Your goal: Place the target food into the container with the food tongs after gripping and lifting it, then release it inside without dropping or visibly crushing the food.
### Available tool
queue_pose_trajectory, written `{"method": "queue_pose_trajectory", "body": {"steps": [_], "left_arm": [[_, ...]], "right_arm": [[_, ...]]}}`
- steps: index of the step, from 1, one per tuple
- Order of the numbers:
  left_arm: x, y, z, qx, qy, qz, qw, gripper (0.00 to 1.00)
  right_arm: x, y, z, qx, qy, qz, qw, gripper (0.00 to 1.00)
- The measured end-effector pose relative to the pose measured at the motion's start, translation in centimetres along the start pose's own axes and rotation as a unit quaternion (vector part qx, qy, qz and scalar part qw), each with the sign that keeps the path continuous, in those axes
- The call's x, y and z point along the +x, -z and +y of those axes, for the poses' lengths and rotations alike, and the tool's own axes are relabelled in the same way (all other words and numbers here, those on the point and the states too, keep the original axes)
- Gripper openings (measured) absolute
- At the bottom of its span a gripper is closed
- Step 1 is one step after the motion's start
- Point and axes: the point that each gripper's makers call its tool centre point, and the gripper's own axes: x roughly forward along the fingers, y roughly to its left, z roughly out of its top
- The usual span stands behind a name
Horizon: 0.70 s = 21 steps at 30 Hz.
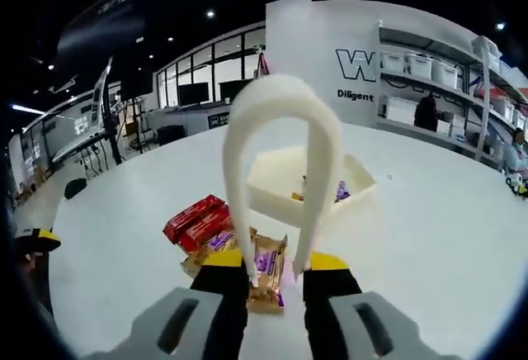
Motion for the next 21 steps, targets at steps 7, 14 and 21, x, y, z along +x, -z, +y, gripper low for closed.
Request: {"method": "queue_pose_trajectory", "body": {"steps": [7,14,21], "left_arm": [[0.0,-0.1,-0.1,0.002,0.000,0.001,1.0000,0.83],[-0.4,0.2,0.4,0.001,-0.005,0.004,1.0000,0.82],[-0.5,0.3,0.6,-0.002,-0.007,0.004,1.0000,0.82]], "right_arm": [[0.5,0.0,1.1,0.008,-0.008,0.000,0.9999,0.19],[0.9,0.4,0.8,-0.005,-0.003,0.005,1.0000,0.20],[1.4,0.4,0.9,-0.003,-0.003,0.007,1.0000,0.20]]}}
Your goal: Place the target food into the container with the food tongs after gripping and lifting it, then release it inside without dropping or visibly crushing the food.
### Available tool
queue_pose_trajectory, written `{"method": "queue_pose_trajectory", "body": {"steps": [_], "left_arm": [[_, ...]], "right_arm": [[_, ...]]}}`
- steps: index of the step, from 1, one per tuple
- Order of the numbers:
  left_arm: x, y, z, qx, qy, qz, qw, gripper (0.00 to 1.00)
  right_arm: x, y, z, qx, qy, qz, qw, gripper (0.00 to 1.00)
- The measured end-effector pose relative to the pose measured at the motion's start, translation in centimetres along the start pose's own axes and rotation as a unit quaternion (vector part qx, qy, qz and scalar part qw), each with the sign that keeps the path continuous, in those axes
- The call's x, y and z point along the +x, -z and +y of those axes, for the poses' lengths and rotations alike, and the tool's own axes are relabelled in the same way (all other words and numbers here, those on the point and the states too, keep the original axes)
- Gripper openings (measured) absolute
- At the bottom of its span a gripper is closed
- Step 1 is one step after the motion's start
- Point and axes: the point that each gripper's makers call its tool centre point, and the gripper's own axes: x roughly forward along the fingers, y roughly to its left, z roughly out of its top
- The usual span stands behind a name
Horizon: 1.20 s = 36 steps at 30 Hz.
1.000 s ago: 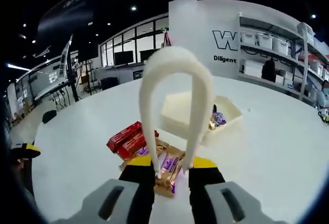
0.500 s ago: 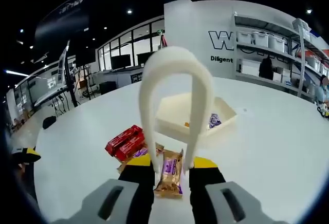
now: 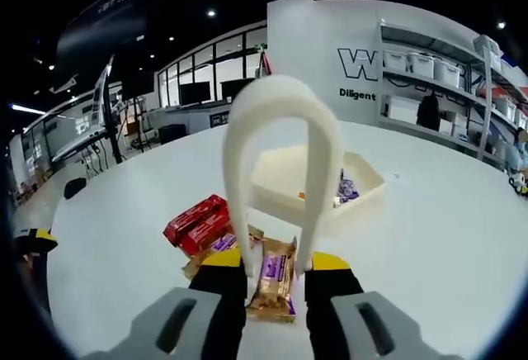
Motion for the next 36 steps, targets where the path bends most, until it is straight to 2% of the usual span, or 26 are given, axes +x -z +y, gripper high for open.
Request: {"method": "queue_pose_trajectory", "body": {"steps": [8,13,16,25,32,36], "left_arm": [[-0.2,0.2,0.3,-0.002,-0.002,0.001,1.0000,0.82],[-0.2,0.2,0.5,-0.004,-0.005,0.002,1.0000,0.82],[-0.2,0.2,0.5,-0.003,-0.004,0.001,1.0000,0.82],[-0.3,0.3,0.5,-0.001,-0.004,0.004,1.0000,0.82],[-0.5,0.0,0.7,0.000,-0.008,0.001,1.0000,0.82],[-0.6,0.0,0.8,0.000,-0.011,0.002,0.9999,0.82]], "right_arm": [[0.6,0.6,0.0,-0.004,0.000,0.010,0.9999,0.20],[0.7,0.9,0.1,-0.001,-0.006,0.019,0.9998,0.17],[0.8,1.0,-0.1,0.018,-0.005,0.028,0.9994,0.15],[0.6,1.2,0.0,0.018,-0.012,0.039,0.9990,0.13],[0.5,1.0,-0.1,0.018,-0.016,0.036,0.9991,0.13],[-0.3,0.1,-0.4,0.016,-0.013,0.020,0.9996,0.13]]}}
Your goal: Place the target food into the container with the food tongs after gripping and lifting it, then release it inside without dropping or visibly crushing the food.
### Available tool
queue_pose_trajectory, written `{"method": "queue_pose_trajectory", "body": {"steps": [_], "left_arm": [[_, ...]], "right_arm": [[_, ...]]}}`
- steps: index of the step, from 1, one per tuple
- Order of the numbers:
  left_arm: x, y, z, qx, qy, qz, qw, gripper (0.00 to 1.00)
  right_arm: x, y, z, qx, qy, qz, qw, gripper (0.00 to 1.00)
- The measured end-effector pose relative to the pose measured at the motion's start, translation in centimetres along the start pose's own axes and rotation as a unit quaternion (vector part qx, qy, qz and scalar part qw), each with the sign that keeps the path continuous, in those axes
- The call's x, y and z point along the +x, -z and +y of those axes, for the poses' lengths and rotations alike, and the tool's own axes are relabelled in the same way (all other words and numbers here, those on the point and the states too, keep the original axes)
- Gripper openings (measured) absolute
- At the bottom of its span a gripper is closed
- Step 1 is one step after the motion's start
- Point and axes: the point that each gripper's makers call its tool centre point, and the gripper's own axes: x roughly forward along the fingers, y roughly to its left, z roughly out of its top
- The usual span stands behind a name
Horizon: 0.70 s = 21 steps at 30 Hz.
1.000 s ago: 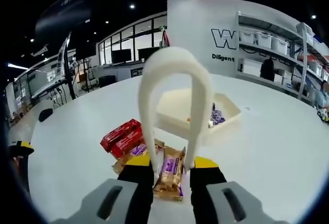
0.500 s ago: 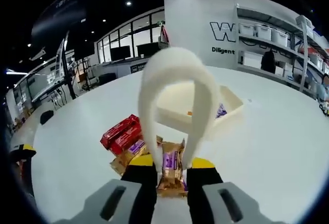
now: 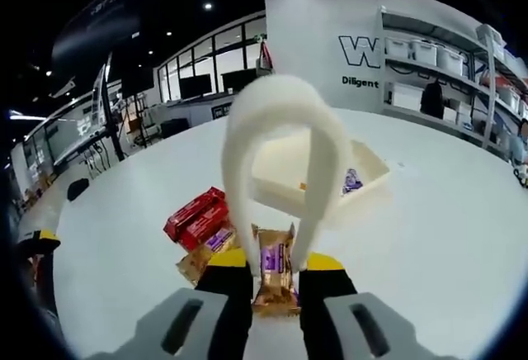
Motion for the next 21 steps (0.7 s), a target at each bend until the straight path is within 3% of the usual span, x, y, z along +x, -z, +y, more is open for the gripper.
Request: {"method": "queue_pose_trajectory", "body": {"steps": [12,21], "left_arm": [[0.1,-0.4,-0.3,0.003,0.003,-0.004,1.0000,0.82],[0.4,-0.5,0.0,0.004,0.002,-0.003,1.0000,0.82]], "right_arm": [[-2.5,-4.4,-1.4,0.004,0.011,-0.045,0.9989,0.14],[-1.9,-7.0,-2.4,0.007,0.019,-0.063,0.9978,0.14]]}}
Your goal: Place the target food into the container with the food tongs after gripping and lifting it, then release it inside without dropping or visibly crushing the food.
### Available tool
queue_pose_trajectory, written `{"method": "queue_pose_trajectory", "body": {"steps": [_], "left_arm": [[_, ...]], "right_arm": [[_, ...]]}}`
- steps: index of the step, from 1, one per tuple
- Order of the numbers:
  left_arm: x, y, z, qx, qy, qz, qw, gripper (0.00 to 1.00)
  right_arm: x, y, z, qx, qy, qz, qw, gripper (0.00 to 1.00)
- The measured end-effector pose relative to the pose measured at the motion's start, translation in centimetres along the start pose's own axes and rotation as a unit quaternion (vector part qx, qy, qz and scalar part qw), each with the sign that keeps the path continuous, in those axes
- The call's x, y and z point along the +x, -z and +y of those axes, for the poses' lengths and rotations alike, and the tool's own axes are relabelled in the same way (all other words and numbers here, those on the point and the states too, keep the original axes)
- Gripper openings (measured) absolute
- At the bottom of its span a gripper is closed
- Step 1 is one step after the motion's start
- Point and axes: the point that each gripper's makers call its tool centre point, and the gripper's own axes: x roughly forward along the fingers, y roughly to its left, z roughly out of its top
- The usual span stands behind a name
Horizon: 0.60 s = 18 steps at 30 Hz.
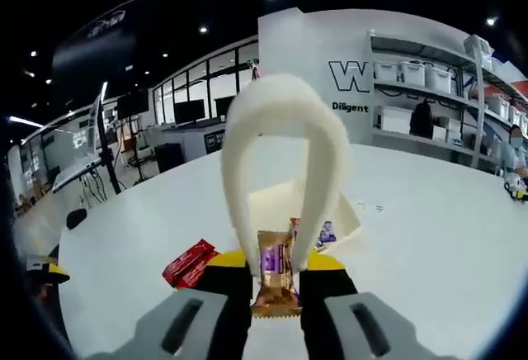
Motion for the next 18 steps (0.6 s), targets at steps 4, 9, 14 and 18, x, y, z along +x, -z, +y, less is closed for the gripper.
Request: {"method": "queue_pose_trajectory", "body": {"steps": [4,9,14,18], "left_arm": [[0.2,0.1,0.5,-0.003,-0.004,0.003,1.0000,0.82],[0.4,-0.2,0.9,-0.004,-0.008,0.002,1.0000,0.82],[0.9,-0.3,1.6,-0.002,-0.011,0.003,0.9999,0.82],[1.4,-0.4,2.6,-0.006,-0.015,0.005,0.9998,0.82]], "right_arm": [[1.0,-0.8,-0.6,0.006,0.002,-0.003,1.0000,0.14],[2.0,-1.6,-0.8,0.018,-0.001,-0.007,0.9998,0.14],[3.7,-2.1,-1.2,0.030,0.000,-0.006,0.9995,0.14],[4.5,-2.4,-0.7,0.026,0.000,-0.003,0.9997,0.14]]}}
